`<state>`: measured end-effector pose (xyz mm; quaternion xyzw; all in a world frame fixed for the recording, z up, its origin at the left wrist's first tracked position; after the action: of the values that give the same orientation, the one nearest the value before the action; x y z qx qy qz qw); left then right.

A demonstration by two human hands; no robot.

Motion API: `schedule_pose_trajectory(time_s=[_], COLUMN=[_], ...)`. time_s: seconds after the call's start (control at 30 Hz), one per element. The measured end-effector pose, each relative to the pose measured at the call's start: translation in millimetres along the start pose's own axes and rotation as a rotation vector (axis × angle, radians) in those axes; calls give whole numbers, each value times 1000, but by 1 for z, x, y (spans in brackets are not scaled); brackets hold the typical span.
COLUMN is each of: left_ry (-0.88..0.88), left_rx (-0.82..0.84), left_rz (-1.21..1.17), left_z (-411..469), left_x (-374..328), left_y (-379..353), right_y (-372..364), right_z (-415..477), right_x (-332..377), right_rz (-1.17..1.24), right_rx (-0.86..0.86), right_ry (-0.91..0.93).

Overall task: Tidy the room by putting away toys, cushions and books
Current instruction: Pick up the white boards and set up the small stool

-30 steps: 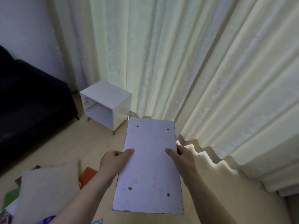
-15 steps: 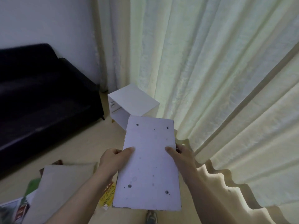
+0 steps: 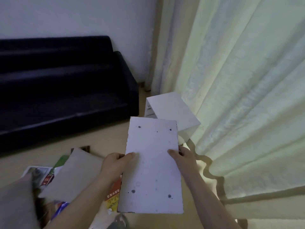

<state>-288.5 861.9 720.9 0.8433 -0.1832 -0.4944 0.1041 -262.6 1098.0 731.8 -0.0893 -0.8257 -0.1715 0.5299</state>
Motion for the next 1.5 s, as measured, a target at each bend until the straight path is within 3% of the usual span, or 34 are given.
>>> schedule_pose_trajectory(time_s=[0.83,1.23,1.5], left_ry=[242,447,564], left_rx=[-160,-211,-276], left_rz=[-37,-57,-75], left_z=[203,334,445], left_x=[-23,-36,15], left_y=[106,104,94], right_y=[-186,-247,-316], right_z=[207,358,455], right_x=[75,66,29], right_rz=[-129,-249,-303], right_rx=[283,425,506], right_ry=[-78,-199,-262])
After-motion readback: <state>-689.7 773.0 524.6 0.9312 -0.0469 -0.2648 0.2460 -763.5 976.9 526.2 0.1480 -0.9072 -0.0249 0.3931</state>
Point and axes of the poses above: each hand's wrist, its own z-axis towards the middle knuckle, its own y-axis out of the back of the hand, x = y × z, the point moved 2 cm from there along z, towards the middle knuckle, and after that the axes turned 10 degrees about z, right-handed, at the moved point
